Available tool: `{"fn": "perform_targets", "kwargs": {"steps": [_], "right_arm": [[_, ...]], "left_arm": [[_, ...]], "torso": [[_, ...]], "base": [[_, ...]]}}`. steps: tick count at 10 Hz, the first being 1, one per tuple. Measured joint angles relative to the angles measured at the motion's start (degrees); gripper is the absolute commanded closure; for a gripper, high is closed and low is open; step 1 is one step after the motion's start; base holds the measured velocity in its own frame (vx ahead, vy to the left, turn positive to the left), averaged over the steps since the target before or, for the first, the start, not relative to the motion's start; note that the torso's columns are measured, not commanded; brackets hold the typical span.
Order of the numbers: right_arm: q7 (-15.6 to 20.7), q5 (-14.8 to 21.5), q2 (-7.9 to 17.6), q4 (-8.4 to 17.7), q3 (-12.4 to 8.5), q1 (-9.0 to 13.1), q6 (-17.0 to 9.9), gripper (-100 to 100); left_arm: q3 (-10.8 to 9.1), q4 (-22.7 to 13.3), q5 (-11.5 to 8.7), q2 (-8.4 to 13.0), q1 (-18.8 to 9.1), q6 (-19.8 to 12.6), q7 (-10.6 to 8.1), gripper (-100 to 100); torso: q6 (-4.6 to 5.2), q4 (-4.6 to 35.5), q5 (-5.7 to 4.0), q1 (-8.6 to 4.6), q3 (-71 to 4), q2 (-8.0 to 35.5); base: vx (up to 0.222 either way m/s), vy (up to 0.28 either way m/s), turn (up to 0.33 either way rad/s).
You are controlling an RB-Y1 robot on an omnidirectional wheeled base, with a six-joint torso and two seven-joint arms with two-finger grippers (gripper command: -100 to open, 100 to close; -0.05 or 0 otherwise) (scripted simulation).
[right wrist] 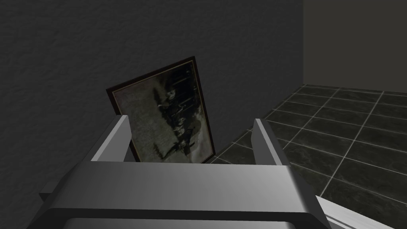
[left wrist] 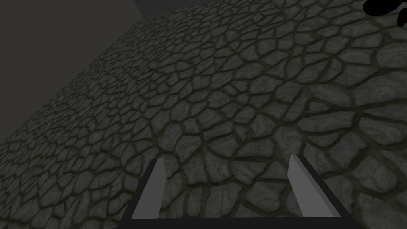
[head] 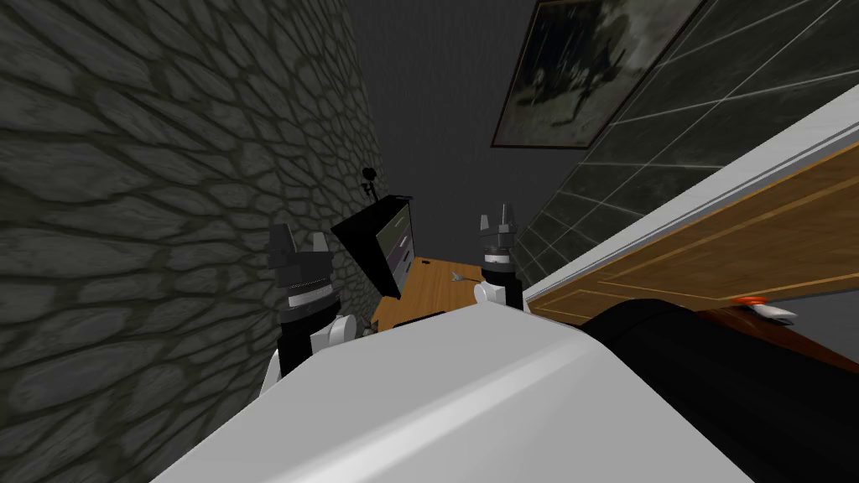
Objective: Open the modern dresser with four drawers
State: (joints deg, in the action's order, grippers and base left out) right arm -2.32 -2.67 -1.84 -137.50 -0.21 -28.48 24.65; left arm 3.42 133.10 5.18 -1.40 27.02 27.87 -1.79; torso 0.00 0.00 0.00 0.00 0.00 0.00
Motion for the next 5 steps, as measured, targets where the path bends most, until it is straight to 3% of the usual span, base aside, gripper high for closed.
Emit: {"fn": "perform_targets", "kwargs": {"steps": [2, 5], "right_arm": [[0.0, 0.0, 0.0, 0.0, 0.0, 0.0, 0.0, 0], [0.0, 0.0, 0.0, -0.01, 0.0, 0.0, 0.0, 0]], "left_arm": [[0.0, 0.0, 0.0, 0.0, 0.0, 0.0, 0.0, 0], [0.0, 0.01, 0.0, 0.0, 0.0, 0.0, 0.0, 0]], "torso": [[0.0, 6.0, 0.0, 0.0, -12.0, 5.97], [0.0, 18.46, 0.0, 0.0, -36.92, 18.45]], "base": [[0.0, 0.0, 0.0], [0.0, 0.0, 0.0]]}}
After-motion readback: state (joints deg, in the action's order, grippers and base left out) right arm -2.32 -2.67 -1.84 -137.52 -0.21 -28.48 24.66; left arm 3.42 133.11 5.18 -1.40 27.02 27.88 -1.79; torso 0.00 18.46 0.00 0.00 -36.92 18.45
